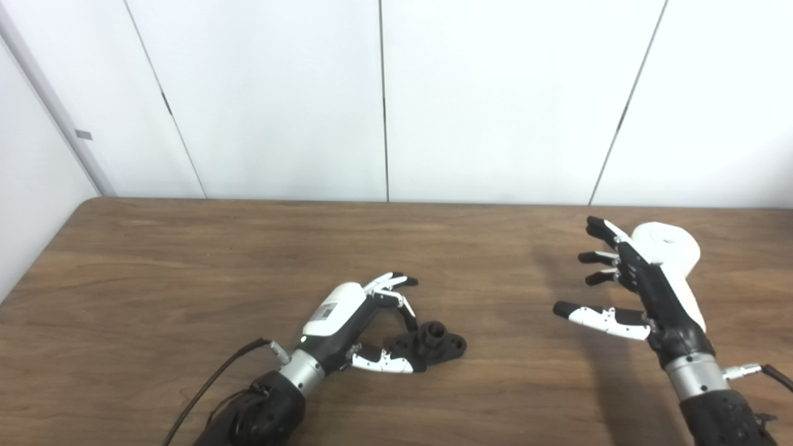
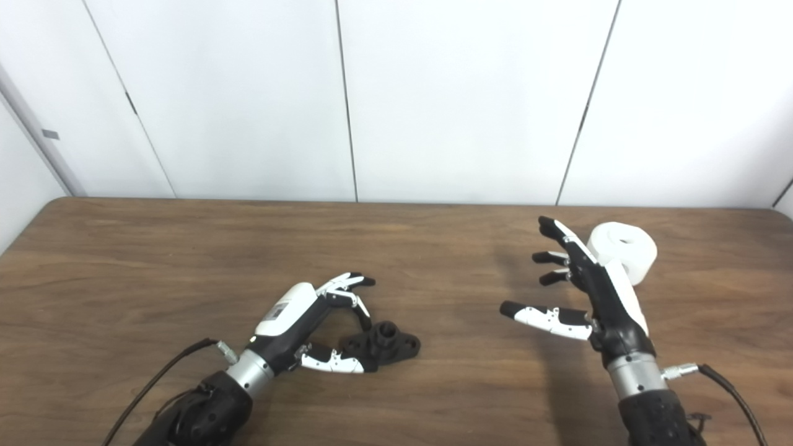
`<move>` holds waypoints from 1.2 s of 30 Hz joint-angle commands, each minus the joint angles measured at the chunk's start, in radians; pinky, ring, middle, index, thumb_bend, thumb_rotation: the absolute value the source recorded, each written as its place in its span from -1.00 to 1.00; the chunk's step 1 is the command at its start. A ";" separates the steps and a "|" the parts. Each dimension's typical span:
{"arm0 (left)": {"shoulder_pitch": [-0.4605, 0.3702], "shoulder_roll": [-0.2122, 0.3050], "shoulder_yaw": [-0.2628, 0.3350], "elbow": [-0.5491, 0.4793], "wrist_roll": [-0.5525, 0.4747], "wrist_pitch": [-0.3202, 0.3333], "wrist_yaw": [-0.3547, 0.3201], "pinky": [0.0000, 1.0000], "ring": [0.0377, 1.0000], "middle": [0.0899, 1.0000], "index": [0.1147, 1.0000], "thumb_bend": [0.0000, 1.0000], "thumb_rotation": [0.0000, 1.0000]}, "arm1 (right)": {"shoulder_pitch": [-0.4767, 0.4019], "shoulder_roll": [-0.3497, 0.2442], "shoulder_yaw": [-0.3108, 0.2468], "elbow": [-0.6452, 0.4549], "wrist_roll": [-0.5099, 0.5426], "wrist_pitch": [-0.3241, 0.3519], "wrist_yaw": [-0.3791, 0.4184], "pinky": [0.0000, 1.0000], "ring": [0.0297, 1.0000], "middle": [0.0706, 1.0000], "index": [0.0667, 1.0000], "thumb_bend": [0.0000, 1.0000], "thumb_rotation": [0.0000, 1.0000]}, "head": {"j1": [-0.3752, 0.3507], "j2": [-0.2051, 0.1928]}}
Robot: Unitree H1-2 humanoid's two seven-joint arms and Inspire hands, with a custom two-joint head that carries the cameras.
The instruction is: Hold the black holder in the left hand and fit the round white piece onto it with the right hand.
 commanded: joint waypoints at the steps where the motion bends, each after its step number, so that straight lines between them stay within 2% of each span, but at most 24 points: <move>1: 0.029 0.003 -0.034 0.046 0.002 0.018 -0.084 0.66 0.90 0.76 -0.17 0.05 -0.88 | -0.024 -0.022 -0.016 -0.043 0.000 -0.038 -0.013 0.21 0.49 0.78 0.78 0.31 -0.44 | -0.003 0.001; 6: 0.031 0.011 -0.037 0.054 0.008 0.004 -0.087 0.69 0.89 0.78 -0.17 0.05 -0.88 | -0.042 -0.039 -0.043 -0.098 0.023 -0.009 -0.001 0.20 0.48 0.78 0.77 0.35 -0.47 | -0.065 -0.004; 11: 0.032 0.026 -0.029 0.079 -0.004 -0.040 -0.084 0.69 0.89 0.78 -0.17 0.05 -0.88 | -0.103 -0.116 -0.084 -0.130 -0.065 -0.033 -0.024 0.05 0.41 0.73 0.69 0.51 -0.53 | -0.186 -0.029; 13: 0.036 0.031 -0.023 0.073 -0.010 -0.032 -0.093 0.72 0.91 0.79 -0.17 0.05 -0.89 | -0.129 -0.139 -0.112 -0.123 -0.060 -0.035 -0.034 0.08 0.42 0.71 0.67 0.53 -0.55 | -0.214 -0.037; 15: 0.038 0.036 -0.023 0.072 -0.002 -0.024 -0.092 0.67 0.89 0.77 -0.17 0.05 -0.89 | -0.151 -0.165 -0.145 -0.104 -0.052 -0.035 -0.042 0.15 0.46 0.71 0.67 0.54 -0.57 | -0.260 -0.052; 16: 0.037 0.037 -0.024 0.074 0.002 -0.027 -0.090 0.65 0.88 0.77 -0.17 0.05 -0.89 | -0.159 -0.179 -0.160 -0.092 -0.055 -0.034 -0.047 0.20 0.48 0.73 0.68 0.54 -0.56 | -0.260 -0.052; 18: 0.037 0.042 -0.024 0.084 -0.005 -0.040 -0.092 0.61 0.87 0.77 -0.17 0.05 -0.90 | -0.173 -0.207 -0.190 -0.056 -0.071 -0.043 -0.068 0.28 0.51 0.75 0.69 0.53 -0.50 | -0.303 -0.069; 20: 0.042 0.046 -0.026 0.075 -0.006 -0.019 -0.108 0.65 0.89 0.79 -0.17 0.05 -0.90 | -0.186 -0.243 -0.213 -0.010 -0.097 -0.062 -0.092 0.34 0.56 0.77 0.70 0.52 -0.38 | -0.319 -0.076; 23: 0.047 0.049 -0.025 0.077 -0.006 -0.024 -0.110 0.65 0.90 0.79 -0.17 0.04 -0.90 | -0.202 -0.278 -0.232 0.030 -0.111 -0.063 -0.105 0.39 0.65 0.78 0.70 0.52 -0.33 | -0.346 -0.087; 26: 0.051 0.048 -0.024 0.083 -0.003 -0.031 -0.103 0.63 0.88 0.77 -0.17 0.04 -0.91 | -0.213 -0.331 -0.225 0.046 -0.138 0.014 -0.064 0.47 0.73 0.83 0.73 0.56 -0.32 | -0.356 -0.094; 29: 0.053 0.047 -0.023 0.090 -0.004 -0.037 -0.098 0.62 0.86 0.76 -0.17 0.04 -0.91 | -0.219 -0.397 -0.202 0.099 -0.112 0.081 0.026 0.70 0.95 0.97 0.83 0.76 -0.17 | -0.358 -0.099; 32: 0.057 0.046 -0.020 0.093 -0.009 -0.050 -0.093 0.59 0.85 0.74 -0.17 0.04 -0.91 | -0.236 -0.442 -0.157 0.154 -0.111 0.134 0.096 0.61 0.97 1.00 0.89 0.94 -0.08 | -0.359 -0.096; 36: 0.062 0.044 -0.013 0.091 -0.017 -0.060 -0.091 0.56 0.84 0.72 -0.17 0.04 -0.91 | -0.267 -0.470 -0.083 0.205 -0.134 0.187 0.157 0.57 0.93 1.00 0.92 0.98 -0.15 | -0.363 -0.098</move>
